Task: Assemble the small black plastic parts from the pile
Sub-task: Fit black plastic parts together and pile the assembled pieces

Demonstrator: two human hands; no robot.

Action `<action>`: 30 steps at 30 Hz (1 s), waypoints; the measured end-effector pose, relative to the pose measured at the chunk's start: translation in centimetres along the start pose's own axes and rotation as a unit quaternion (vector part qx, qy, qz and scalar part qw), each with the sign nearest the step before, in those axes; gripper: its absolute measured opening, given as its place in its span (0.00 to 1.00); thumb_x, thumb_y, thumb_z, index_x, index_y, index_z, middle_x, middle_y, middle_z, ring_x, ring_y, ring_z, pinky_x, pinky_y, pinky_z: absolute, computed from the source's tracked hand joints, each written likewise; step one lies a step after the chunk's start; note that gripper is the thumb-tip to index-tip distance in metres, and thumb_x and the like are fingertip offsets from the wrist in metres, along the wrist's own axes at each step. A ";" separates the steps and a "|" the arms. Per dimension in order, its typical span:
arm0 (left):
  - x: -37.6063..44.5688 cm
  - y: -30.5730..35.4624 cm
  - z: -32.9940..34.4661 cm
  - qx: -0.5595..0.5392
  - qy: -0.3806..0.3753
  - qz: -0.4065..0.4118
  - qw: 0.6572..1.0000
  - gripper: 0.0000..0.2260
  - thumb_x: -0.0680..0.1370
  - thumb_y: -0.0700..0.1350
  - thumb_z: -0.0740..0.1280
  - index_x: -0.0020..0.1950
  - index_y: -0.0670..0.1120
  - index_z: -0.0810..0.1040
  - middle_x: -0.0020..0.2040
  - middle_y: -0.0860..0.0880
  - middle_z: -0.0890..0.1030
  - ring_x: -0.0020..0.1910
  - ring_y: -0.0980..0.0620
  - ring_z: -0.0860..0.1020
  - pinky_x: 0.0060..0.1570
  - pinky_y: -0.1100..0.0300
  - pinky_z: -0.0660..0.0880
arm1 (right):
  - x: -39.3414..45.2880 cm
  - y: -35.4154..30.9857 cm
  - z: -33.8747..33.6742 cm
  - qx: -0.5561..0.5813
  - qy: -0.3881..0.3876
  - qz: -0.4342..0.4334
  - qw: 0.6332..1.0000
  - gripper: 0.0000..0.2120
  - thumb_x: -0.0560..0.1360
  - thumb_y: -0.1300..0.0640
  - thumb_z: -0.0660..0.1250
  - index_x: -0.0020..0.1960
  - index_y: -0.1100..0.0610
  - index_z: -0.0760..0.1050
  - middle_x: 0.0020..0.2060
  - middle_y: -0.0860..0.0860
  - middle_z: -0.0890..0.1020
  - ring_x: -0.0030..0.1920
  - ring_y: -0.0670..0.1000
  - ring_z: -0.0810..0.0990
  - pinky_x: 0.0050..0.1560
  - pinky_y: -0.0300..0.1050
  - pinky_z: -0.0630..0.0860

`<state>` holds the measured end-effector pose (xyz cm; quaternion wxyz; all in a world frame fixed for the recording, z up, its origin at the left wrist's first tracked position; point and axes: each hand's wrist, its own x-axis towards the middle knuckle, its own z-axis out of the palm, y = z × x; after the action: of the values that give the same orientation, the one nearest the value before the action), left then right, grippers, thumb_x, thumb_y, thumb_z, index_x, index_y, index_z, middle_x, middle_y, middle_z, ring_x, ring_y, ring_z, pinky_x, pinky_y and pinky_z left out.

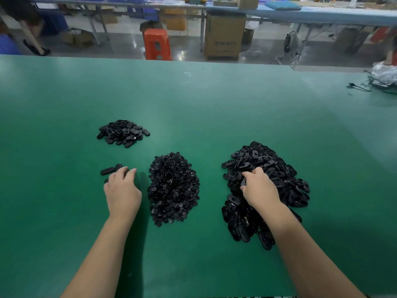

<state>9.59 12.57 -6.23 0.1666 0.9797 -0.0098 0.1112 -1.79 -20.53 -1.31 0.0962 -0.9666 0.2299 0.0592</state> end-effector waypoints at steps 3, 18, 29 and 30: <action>0.1 0.4 0.5 0.074 -0.083 0.007 0.994 0.30 0.76 0.36 0.63 0.79 0.48 0.65 0.80 0.45 0.62 0.80 0.46 0.56 0.76 0.44 0.54 | 0.0 0.2 0.2 0.005 0.005 0.005 1.000 0.17 0.82 0.53 0.65 0.69 0.53 0.71 0.62 0.55 0.71 0.61 0.56 0.73 0.52 0.49 0.75; 0.3 3.2 0.0 0.033 -0.023 0.010 0.999 0.20 0.77 0.39 0.66 0.70 0.43 0.77 0.73 0.40 0.72 0.76 0.41 0.65 0.76 0.41 0.57 | 0.5 0.5 0.7 0.017 0.019 0.015 1.000 0.19 0.79 0.47 0.68 0.68 0.51 0.72 0.61 0.52 0.73 0.61 0.54 0.75 0.49 0.47 0.74; -2.1 9.1 1.3 -0.034 -0.046 0.096 0.994 0.15 0.79 0.42 0.66 0.64 0.44 0.81 0.67 0.44 0.77 0.70 0.44 0.70 0.68 0.46 0.64 | -0.1 0.6 0.3 0.087 0.076 0.004 0.993 0.07 0.79 0.50 0.70 0.55 0.50 0.79 0.45 0.46 0.75 0.45 0.50 0.76 0.42 0.44 0.72; -2.2 9.2 1.4 -0.031 -0.050 0.100 0.993 0.14 0.79 0.43 0.66 0.64 0.45 0.81 0.66 0.44 0.78 0.68 0.44 0.70 0.66 0.47 0.65 | -0.2 0.5 0.1 0.110 0.080 -0.004 0.991 0.04 0.78 0.50 0.70 0.52 0.48 0.79 0.40 0.44 0.77 0.40 0.48 0.76 0.39 0.44 0.73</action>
<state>7.20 3.38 -4.98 0.1839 0.9726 -0.1190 0.0782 -2.15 -20.89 -1.42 0.1839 -0.9527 0.2380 -0.0443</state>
